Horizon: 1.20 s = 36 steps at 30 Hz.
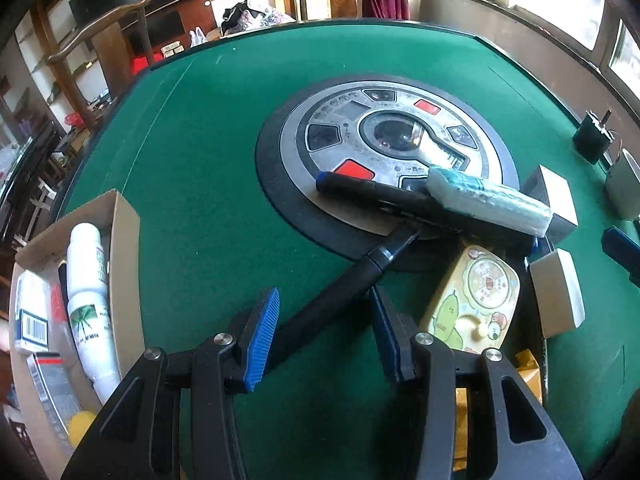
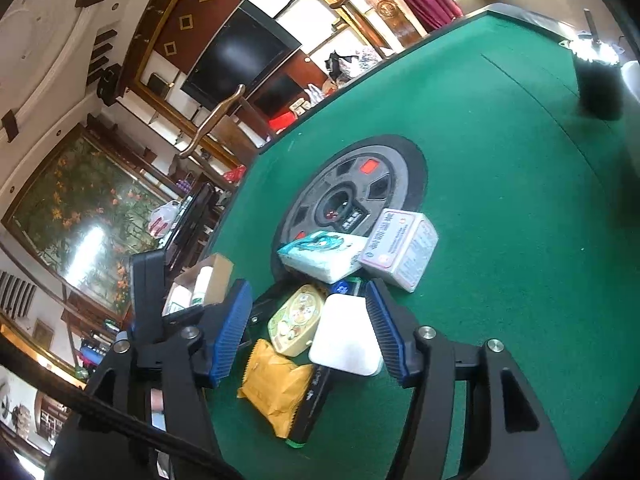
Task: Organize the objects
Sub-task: 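Grasp the purple-capped black marker with left tool while right tool grasps white square box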
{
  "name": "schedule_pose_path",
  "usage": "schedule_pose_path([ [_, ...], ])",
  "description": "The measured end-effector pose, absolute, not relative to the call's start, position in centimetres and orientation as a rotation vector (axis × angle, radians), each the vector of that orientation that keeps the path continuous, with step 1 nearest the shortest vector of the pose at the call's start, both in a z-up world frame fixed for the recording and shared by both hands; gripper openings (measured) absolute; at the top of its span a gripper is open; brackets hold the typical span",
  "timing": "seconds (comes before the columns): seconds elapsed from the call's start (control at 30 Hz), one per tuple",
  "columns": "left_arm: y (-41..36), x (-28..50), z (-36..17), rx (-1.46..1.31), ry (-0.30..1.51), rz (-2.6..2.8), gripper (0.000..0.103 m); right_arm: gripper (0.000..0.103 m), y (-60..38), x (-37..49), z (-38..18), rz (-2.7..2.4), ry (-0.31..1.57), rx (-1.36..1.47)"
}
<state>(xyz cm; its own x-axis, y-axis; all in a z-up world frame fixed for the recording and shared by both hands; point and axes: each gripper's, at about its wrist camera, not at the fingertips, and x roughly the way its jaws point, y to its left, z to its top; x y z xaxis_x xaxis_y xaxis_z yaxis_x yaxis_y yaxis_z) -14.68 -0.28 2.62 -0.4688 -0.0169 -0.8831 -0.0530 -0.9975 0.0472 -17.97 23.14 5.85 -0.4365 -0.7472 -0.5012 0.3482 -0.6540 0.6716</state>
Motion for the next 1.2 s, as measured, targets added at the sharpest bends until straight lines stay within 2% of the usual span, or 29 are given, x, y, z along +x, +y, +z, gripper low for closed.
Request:
schedule_pose_path([
  [0.03,-0.3,-14.3,2.7,-1.613,0.083,2.664,0.02,0.058,23.2,-18.1,5.7,-2.116,-0.633,1.078],
  [0.13,-0.2,-12.5,2.9,-1.615,0.027,2.664,0.012,0.058,22.8,-18.4,5.3,-2.112,-0.608,1.115],
  [0.33,-0.1,-10.1,2.7,-1.541,-0.031,2.761,0.012,0.058,21.8,-18.4,4.2,-2.14,-0.513,1.219],
  [0.5,0.3,-9.9,2.5,-1.488,-0.007,2.806,0.012,0.058,20.8,-18.4,3.3,-2.111,-0.472,1.279],
  [0.77,0.5,-10.1,2.3,-1.441,0.011,2.841,0.012,0.06,18.4,-17.3,3.2,-2.251,-0.246,1.251],
  [0.83,0.5,-10.1,2.2,-1.434,0.017,2.848,0.013,0.044,17.8,-16.7,3.4,-2.325,-0.114,1.24],
  [0.87,0.4,-10.1,2.3,-1.431,0.019,2.85,0.013,0.043,17.6,-16.4,3.6,-2.37,-0.051,1.231],
  [0.93,0.4,-10.1,2.3,-1.428,0.024,2.852,0.013,0.042,17.1,-16.0,3.9,-2.431,0.07,1.208],
  [1.2,0.4,-10.1,2.1,-1.409,0.055,2.871,0.017,0.042,16.2,-16.0,3.3,-2.451,0.31,1.194],
])
